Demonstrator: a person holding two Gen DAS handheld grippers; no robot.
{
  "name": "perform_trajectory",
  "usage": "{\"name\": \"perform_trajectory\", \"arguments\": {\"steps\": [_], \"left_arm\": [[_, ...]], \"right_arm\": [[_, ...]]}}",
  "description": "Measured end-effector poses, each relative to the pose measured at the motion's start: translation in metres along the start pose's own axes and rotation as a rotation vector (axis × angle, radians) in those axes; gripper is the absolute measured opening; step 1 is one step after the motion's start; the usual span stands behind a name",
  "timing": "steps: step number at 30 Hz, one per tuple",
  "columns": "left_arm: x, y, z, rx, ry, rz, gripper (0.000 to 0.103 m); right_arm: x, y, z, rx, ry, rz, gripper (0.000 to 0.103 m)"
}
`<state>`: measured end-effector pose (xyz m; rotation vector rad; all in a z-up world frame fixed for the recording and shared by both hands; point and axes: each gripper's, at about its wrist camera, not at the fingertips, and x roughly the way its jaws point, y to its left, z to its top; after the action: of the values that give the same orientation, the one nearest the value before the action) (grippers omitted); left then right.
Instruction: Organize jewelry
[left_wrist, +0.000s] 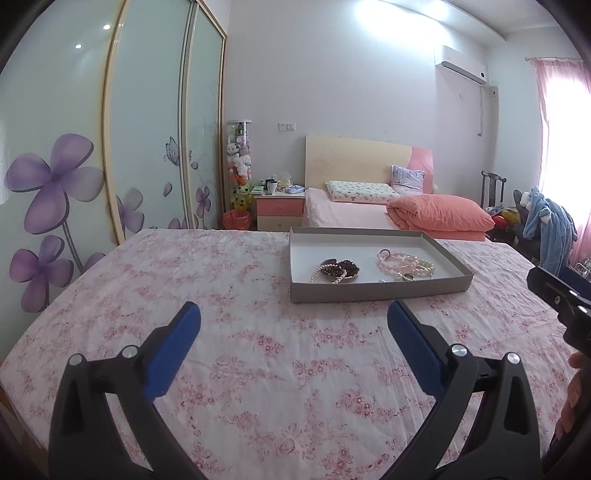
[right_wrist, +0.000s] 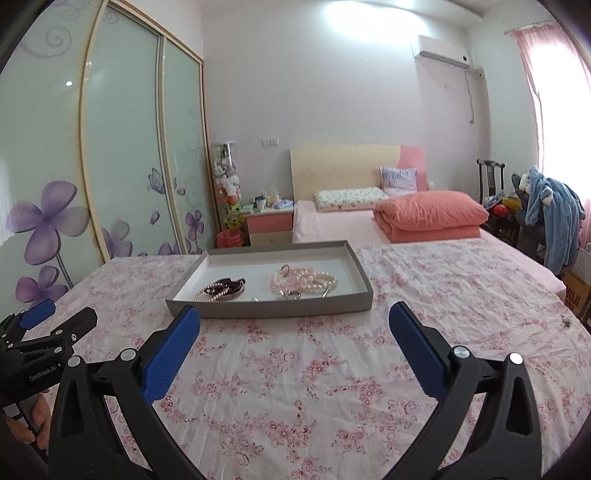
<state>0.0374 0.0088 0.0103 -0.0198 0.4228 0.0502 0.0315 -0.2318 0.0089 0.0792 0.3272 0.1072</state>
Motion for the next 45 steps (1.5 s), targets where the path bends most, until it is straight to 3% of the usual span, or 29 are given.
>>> {"name": "perform_trajectory", "arguments": {"steps": [5,45], "left_arm": [[-0.005,-0.002,-0.001,0.004,-0.009,-0.011,0.099],[-0.004,-0.012,-0.008,0.015,0.017,-0.040,0.099]], "right_arm": [[-0.009,0.002,-0.004,-0.008,-0.037,0.014,0.101],[-0.006,0.000,-0.014,0.003,-0.004,0.041,0.101]]}}
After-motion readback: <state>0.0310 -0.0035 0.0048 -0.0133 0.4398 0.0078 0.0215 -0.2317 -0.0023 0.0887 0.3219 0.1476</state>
